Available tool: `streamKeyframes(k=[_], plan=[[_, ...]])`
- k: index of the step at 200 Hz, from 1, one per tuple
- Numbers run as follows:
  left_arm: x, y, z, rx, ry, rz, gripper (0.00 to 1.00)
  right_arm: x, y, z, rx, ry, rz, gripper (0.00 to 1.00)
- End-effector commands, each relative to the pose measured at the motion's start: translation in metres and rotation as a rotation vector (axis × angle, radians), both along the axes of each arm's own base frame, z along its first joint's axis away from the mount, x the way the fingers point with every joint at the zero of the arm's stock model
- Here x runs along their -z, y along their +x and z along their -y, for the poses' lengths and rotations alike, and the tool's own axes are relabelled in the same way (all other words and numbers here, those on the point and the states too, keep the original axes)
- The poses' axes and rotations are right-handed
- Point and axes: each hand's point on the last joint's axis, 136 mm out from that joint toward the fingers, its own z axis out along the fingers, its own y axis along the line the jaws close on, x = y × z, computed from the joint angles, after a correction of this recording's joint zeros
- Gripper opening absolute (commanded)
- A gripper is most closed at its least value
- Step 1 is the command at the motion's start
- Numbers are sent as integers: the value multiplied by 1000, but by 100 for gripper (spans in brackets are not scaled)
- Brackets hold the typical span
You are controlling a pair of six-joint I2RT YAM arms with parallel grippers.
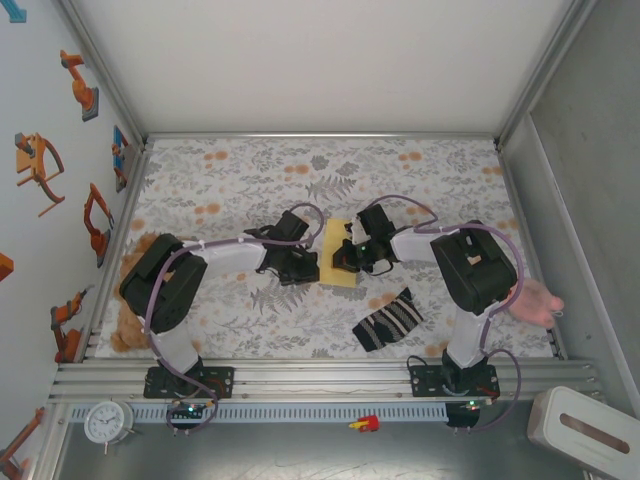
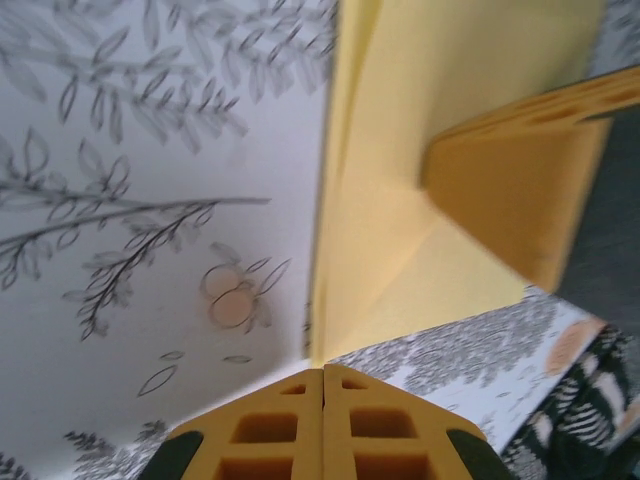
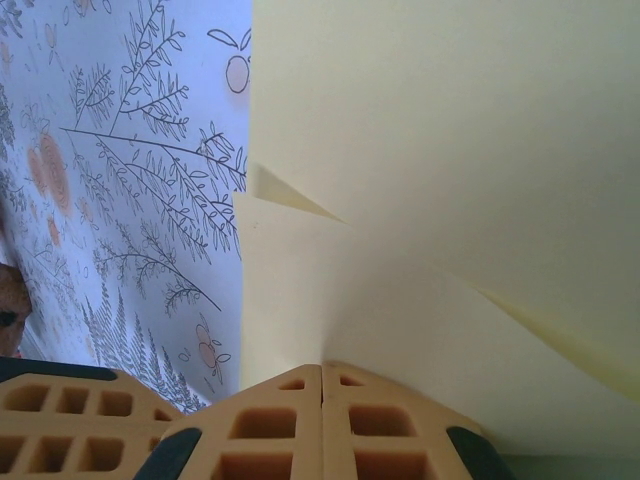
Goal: Fold a paper plane with a square sheet of paper (pick it up from the middle)
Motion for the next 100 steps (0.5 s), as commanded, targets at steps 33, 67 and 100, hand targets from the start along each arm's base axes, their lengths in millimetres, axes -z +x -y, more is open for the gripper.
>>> streamKeyframes(k=[33,67,100], plan=[[8,20,20,-52,-23,1,2,40,-13,27,35,-150,-75,0],[28,12,11,-64,36,-61,1,35,-11,25,29,-140,-63,0],[48,-5,-12,-93,131,-124,0,26,1,32,45,-121,-32,0]])
